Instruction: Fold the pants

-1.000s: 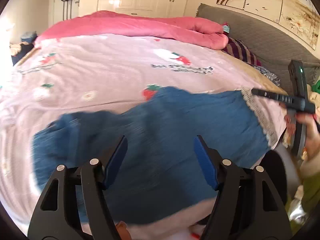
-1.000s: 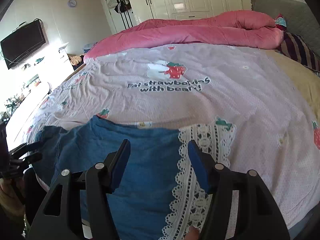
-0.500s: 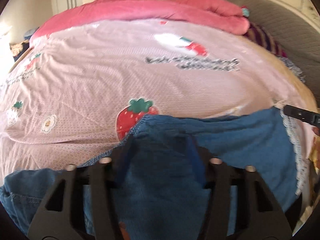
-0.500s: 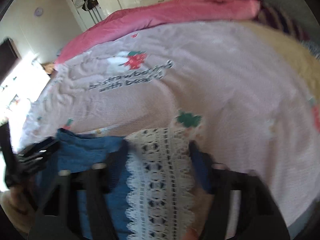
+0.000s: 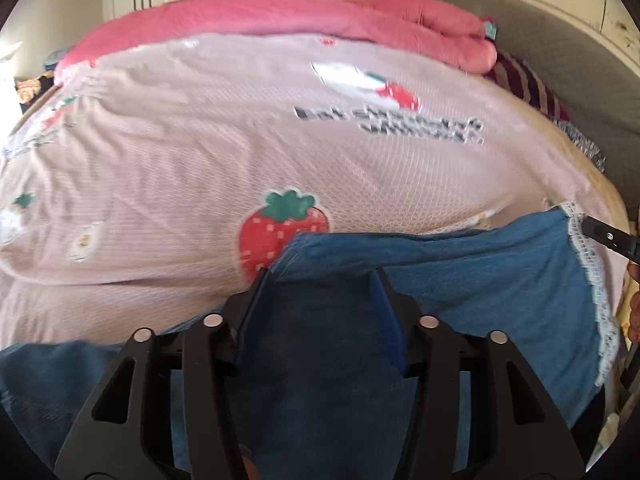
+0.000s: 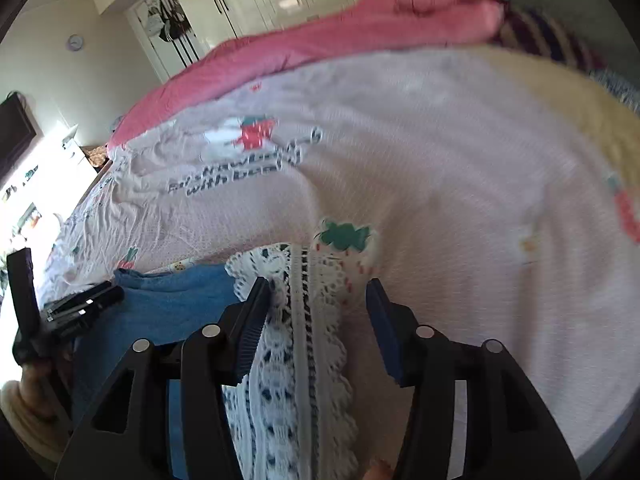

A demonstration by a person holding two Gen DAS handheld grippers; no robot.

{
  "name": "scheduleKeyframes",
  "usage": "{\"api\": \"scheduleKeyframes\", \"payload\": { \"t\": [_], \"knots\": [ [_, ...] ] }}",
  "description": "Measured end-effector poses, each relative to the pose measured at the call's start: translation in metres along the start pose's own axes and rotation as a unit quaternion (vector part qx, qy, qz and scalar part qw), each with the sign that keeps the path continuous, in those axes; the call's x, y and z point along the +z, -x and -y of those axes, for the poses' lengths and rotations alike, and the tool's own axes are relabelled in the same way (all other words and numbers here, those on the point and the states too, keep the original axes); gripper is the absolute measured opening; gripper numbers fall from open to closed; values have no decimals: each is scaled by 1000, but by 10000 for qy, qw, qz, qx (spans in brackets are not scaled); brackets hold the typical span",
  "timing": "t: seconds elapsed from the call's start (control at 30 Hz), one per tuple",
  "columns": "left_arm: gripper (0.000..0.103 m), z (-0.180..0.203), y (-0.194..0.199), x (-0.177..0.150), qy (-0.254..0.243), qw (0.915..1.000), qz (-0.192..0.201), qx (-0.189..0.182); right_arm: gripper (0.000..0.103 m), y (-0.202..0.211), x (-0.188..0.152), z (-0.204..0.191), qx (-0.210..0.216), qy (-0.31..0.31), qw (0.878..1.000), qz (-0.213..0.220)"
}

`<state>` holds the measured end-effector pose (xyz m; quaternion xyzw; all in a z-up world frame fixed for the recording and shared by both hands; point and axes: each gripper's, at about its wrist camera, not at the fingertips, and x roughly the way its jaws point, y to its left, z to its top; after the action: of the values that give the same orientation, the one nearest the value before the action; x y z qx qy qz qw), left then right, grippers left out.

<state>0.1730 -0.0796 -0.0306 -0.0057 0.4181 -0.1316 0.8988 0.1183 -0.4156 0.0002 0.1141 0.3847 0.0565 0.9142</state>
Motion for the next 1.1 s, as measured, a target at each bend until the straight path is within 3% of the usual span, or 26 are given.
{"api": "scheduleKeyframes", "payload": {
  "t": [0.1,0.2,0.33,0.4,0.5,0.57,0.73,0.87,0.93,0.97,1.0,1.1],
  "knots": [
    [59,-12,40,-15,93,9992,378,-5,64,41,-19,-12,211,296,9990,241],
    [62,-30,79,-48,225,9980,544,230,64,65,-48,-28,318,729,9965,240],
    [62,-50,108,-92,386,9969,406,546,64,74,-89,-45,748,944,9926,-174],
    [62,-59,116,-105,559,9963,402,524,63,68,-101,-51,1028,844,9903,-401],
    [62,-66,112,-114,528,9960,284,664,62,53,-110,-53,699,773,9915,-779],
    [62,-72,108,-115,577,9960,260,625,62,46,-115,-46,621,626,9911,-994],
    [51,-92,102,-114,670,9964,262,441,62,48,-114,-37,816,297,9912,-1000],
    [51,-99,99,-112,784,9963,255,260,63,55,-116,-39,817,318,9915,-960],
    [59,-90,109,-108,749,9967,221,201,64,66,-114,-37,893,273,9922,-823],
    [72,-85,115,-105,763,9967,278,64,64,74,-113,-38,921,293,9930,-686],
    [80,-73,127,-97,665,9967,449,-78,64,83,-111,-35,880,302,9942,-537],
    [83,-37,135,-75,141,9976,634,-225,64,95,-107,-28,753,228,9962,-379]
  ]
}}
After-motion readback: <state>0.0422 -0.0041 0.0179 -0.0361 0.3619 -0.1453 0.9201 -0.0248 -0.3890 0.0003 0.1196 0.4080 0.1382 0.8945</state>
